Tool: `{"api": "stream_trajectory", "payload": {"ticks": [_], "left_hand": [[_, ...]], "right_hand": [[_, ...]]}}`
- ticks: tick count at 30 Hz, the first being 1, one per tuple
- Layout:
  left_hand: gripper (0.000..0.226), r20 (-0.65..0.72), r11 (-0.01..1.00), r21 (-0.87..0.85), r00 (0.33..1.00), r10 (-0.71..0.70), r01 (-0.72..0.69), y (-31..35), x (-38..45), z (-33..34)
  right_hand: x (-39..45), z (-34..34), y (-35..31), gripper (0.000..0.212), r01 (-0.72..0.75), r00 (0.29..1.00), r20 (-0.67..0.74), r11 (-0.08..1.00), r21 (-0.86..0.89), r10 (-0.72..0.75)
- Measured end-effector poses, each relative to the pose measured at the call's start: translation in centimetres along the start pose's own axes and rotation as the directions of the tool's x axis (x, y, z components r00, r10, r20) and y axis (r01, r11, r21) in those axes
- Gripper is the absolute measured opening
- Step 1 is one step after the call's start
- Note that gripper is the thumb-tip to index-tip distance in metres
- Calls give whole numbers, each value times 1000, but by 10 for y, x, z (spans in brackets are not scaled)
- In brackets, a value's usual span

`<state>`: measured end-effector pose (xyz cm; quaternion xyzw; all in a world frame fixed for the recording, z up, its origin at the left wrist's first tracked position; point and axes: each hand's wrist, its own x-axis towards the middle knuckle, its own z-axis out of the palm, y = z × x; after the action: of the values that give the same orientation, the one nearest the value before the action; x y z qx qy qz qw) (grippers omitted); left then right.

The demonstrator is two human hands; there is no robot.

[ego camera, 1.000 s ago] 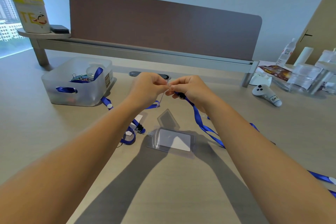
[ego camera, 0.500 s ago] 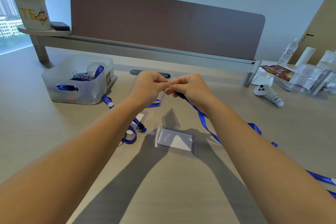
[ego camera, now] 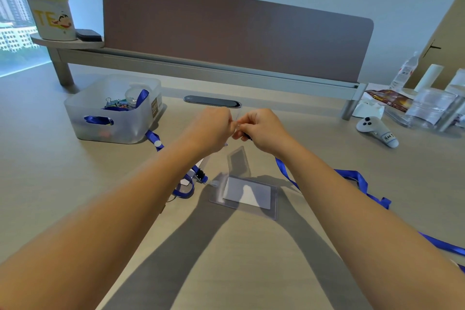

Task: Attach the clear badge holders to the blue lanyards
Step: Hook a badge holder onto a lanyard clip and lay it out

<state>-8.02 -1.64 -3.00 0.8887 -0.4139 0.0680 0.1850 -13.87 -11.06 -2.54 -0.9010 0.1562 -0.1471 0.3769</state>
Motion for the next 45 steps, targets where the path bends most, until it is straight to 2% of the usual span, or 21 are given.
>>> {"api": "stream_trajectory", "payload": {"ticks": [4, 8, 11, 13, 16, 19, 21, 22, 23, 25, 26, 27, 29, 31, 33, 35, 37, 38, 41, 43, 45], "left_hand": [[26, 84, 995, 101, 996, -1, -7, -1, 3, -5], [30, 85, 1000, -16, 996, 14, -13, -6, 6, -6], [27, 63, 1000, -29, 998, -1, 3, -5, 5, -3], [23, 29, 999, -37, 1000, -6, 7, -6, 6, 1], [39, 13, 993, -116, 1000, 28, -27, -9, 9, 2], [39, -25, 951, -310, 1000, 4, -12, -11, 12, 0], [37, 32, 826, -551, 992, -118, 116, -15, 11, -1], [41, 156, 700, -669, 968, -198, 251, -18, 8, -1], [49, 339, 554, -724, 911, -235, 412, -22, 4, -2], [65, 638, 338, -687, 757, -145, 643, -28, -4, 2], [68, 687, 248, -686, 721, -87, 683, -29, -5, 5], [65, 683, 142, -716, 728, -63, 684, -28, -5, 6], [50, 600, -89, -800, 787, -143, 594, -22, -1, 5], [38, 507, -224, -860, 817, -274, 458, -16, 5, -3], [31, 428, -265, -898, 831, -355, 350, -11, 12, -15], [26, 345, -207, -937, 844, -411, 282, -6, 20, -27], [23, 284, -149, -959, 857, -429, 243, 0, 26, -38], [23, 268, -138, -963, 861, -432, 230, 2, 29, -43], [22, 239, -144, -970, 877, -417, 196, 10, 36, -53], [22, 233, -161, -970, 888, -396, 183, 16, 38, -57], [21, 234, -177, -968, 898, -373, 179, 21, 37, -58]], "right_hand": [[1, 1, 0, 27, 15, 1000, 14, 1000, -25, -15], [2, 3, 0, 29, 26, 999, 22, 997, -68, -24], [4, 4, 1, 39, 14, 999, 30, 996, -88, -11], [5, 5, 3, 36, 6, 999, 37, 997, -78, -3], [6, 4, 3, 27, 12, 1000, 25, 999, -37, -11], [9, 2, 0, 24, 15, 1000, -25, 998, 68, -13], [11, -1, -2, 20, 6, 999, -54, 988, 157, 3], [13, -4, -4, 17, -4, 998, -61, 977, 213, 17], [14, -7, -5, 15, -15, 998, -62, 963, 271, 33], [17, -13, -9, 16, -26, 998, -40, 932, 361, 44], [17, -16, -12, 20, -23, 999, -22, 923, 384, 34], [18, -18, -13, 24, -17, 1000, -1, 915, 403, 19], [17, -21, -16, 27, -12, 1000, 25, 905, 425, 1], [14, -24, -17, 20, -29, 999, 26, 911, 411, 20], [12, -27, -15, 13, -69, 997, -19, 941, 331, 79], [14, -28, -9, 23, -108, 977, -160, 971, 212, 143], [13, -30, -8, 8, -131, 939, -279, 958, 254, 202], [12, -31, -6, 18, -148, 930, -276, 933, 327, 244], [1, -25, -9, 44, -303, 921, 4, 711, 634, 388], [0, -18, -3, 57, -383, 907, 201, 529, 757, 369], [3, -10, 5, 67, -386, 909, 282, 370, 845, 306]]}}
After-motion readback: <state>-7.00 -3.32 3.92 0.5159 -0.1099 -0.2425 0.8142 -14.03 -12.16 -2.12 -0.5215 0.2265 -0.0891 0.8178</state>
